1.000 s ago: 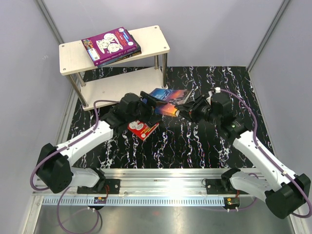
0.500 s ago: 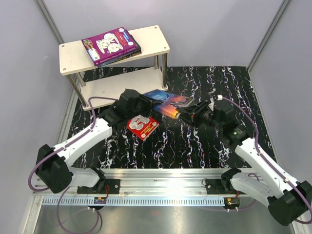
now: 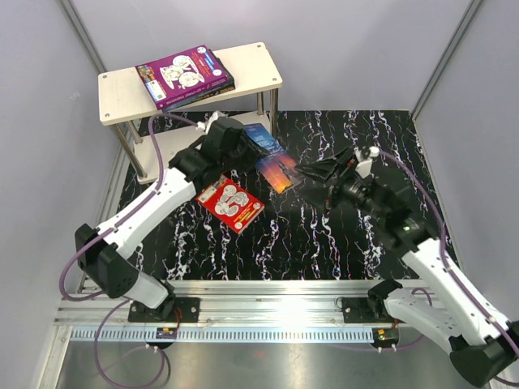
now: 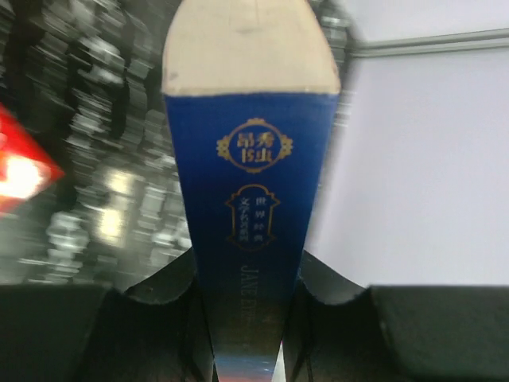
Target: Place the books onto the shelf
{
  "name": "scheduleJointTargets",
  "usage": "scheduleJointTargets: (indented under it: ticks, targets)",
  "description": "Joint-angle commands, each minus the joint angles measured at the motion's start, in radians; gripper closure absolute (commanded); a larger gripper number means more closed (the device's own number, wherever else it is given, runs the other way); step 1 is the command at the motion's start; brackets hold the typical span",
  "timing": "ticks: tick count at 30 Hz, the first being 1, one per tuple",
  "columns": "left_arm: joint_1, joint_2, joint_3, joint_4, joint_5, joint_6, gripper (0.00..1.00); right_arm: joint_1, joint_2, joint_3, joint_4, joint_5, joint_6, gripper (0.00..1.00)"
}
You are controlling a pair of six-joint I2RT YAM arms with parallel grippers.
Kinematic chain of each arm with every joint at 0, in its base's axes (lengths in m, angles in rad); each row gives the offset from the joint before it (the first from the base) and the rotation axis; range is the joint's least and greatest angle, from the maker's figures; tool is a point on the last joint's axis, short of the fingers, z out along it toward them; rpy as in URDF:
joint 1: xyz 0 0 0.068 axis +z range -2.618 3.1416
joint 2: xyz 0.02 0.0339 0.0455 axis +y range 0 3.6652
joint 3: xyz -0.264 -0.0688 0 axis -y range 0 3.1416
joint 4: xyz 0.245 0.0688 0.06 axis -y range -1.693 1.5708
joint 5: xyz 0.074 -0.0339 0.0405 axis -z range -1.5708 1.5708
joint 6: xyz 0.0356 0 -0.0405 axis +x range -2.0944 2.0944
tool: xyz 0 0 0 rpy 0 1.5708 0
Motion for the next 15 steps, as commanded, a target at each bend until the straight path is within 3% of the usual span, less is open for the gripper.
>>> scheduleJointTargets:
  ticks: [1, 7, 15]
  targets:
    - [0.007, 0.015, 0.186, -0.061, -0.154, 0.277, 1.0, 0.003, -0.09, 0.198, -0.305, 0.003, -0.281, 0.0]
    - [-0.047, 0.061, 0.304, -0.199, -0.321, 0.574, 1.0, 0.003, -0.139, 0.425, -0.714, 0.195, -0.505, 0.0]
    - [-0.144, 0.19, 0.347, -0.123, -0.582, 0.943, 1.0, 0.003, -0.229, 0.386, -0.841, 0.269, -0.486, 0.0]
